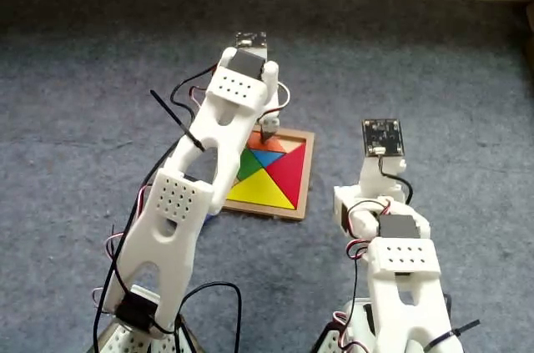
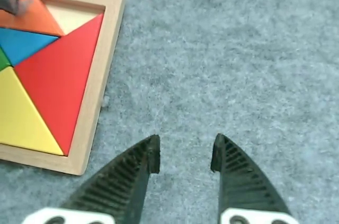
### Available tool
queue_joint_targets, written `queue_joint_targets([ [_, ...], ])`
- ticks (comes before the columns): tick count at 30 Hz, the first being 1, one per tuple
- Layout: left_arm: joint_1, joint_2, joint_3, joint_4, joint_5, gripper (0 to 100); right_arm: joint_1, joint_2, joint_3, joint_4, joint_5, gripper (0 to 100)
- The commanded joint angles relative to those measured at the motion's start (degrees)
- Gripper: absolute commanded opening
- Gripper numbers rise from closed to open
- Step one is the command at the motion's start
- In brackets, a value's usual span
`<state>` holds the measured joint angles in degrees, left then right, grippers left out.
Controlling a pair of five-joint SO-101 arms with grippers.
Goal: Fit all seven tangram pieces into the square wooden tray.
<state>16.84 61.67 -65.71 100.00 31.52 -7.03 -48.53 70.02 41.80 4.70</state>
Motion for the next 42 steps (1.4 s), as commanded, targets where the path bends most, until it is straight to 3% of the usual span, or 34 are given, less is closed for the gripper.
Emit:
queue_joint_targets([
  [1, 1.36, -1.98, -0.57, 0.70, 0.53, 9, 0.48, -1.54, -0.31, -1.45, -0.18, 16.6],
  [3, 1.45, -3.74, -0.22, 0.70, 0.53, 1, 0.48, -1.54, -0.31, -1.45, -0.18, 16.6],
  [16, 3.91, -21.14, 16.75, 0.79, 0.79, 1, 0.48, -1.54, -0.48, -1.45, -0.18, 16.6],
  [22, 3.82, -29.05, 23.34, 0.70, 6.51, 2, 0.57, -1.54, -0.48, -1.45, -0.18, 16.6],
  [29, 2.86, -29.32, 27.38, 0.44, 6.95, 25, 0.57, -1.54, -0.48, -1.45, -0.18, 16.6],
  [33, 0.84, -29.23, 28.44, -0.09, 12.40, 35, 0.57, -1.54, -0.48, -1.45, -0.18, 16.6],
  [42, -0.13, -19.56, 28.09, -7.21, 13.19, 35, 0.57, -1.54, -0.48, -1.45, -0.18, 16.6],
])
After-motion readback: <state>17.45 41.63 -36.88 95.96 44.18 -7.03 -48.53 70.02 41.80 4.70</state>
